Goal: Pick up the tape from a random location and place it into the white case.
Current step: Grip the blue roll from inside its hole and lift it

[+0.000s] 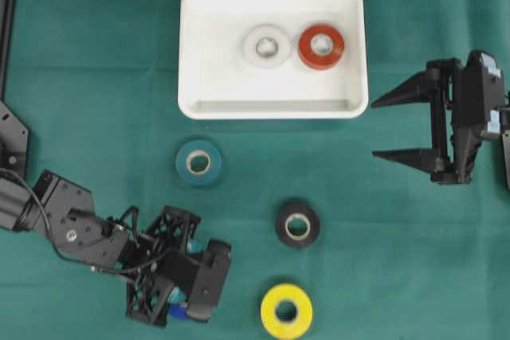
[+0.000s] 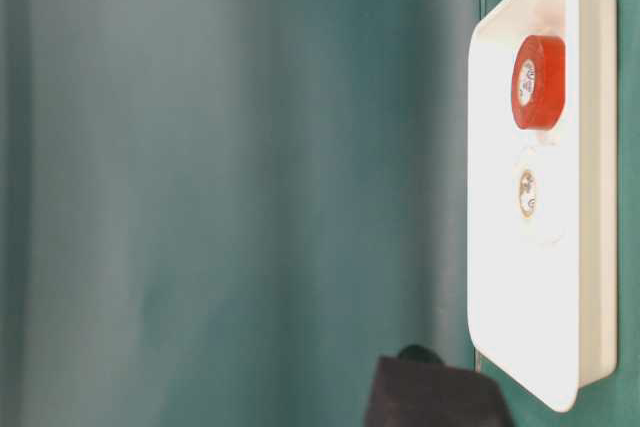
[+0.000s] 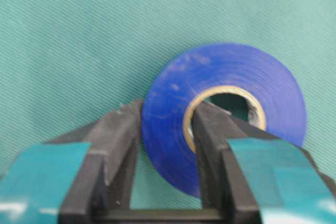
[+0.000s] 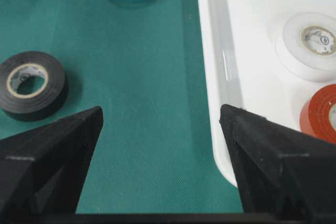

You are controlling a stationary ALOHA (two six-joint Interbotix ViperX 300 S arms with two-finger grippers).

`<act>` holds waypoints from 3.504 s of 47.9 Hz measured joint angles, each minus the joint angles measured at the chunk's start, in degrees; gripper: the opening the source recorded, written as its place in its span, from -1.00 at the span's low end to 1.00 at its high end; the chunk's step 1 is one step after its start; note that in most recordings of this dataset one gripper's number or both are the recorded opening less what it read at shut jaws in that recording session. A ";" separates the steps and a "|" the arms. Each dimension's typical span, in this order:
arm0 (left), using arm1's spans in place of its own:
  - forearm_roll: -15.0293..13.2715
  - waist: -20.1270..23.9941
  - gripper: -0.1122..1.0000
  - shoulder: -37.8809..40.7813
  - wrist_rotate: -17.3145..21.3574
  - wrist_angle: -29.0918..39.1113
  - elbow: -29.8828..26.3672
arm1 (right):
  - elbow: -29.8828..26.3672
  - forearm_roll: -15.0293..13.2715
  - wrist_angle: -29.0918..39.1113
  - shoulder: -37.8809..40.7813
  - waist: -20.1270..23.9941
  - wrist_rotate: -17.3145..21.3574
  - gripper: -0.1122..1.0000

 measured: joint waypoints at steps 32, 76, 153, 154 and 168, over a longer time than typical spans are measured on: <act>0.00 -0.09 -0.37 -13.10 0.00 13.71 -1.67 | 0.00 -0.09 0.09 0.00 0.00 0.00 0.74; 0.00 0.26 -0.37 -28.56 0.09 28.13 -8.61 | -0.09 -0.09 0.35 0.00 0.00 0.00 0.74; 0.00 0.35 -0.37 -28.56 0.00 28.48 -8.53 | -0.09 0.00 0.97 0.00 0.00 -0.09 0.68; 0.00 0.35 -0.37 -28.56 0.00 28.39 -8.61 | -0.09 -0.09 0.97 0.00 0.00 -0.09 0.68; 0.00 0.26 -0.37 -28.56 0.00 28.39 -8.61 | -0.09 0.00 0.97 0.00 0.09 -0.09 0.68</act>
